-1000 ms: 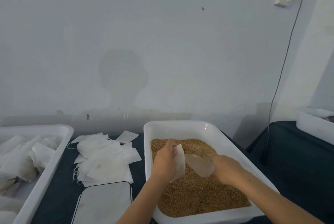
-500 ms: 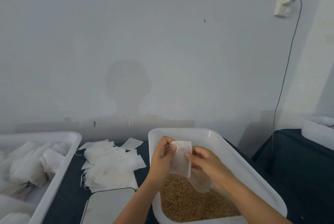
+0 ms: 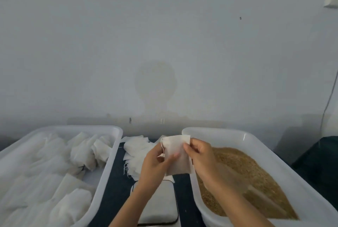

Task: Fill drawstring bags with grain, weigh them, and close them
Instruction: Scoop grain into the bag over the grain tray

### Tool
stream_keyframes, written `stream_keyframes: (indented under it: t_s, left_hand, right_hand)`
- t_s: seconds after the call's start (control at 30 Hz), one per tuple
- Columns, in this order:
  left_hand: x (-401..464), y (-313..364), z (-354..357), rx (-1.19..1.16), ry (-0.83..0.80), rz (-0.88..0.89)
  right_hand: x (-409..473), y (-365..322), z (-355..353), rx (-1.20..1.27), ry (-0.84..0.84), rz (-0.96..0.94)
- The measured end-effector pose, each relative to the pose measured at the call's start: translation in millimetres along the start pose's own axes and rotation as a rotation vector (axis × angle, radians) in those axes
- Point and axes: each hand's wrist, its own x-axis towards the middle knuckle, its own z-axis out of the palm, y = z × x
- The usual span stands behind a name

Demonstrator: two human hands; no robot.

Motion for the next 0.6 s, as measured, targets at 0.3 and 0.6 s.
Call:
stream_keyframes:
  t_s: [0.3,0.6]
  left_hand:
    - [-20,-35,-41,0.366,0.158,0.001]
    - [-23,-77,-44,0.591,0.17,-0.07]
  right_hand:
    - [-27,21,70,-0.053,-0.064,0.13]
    - [-46,63,84,-0.156,0.031,0.012]
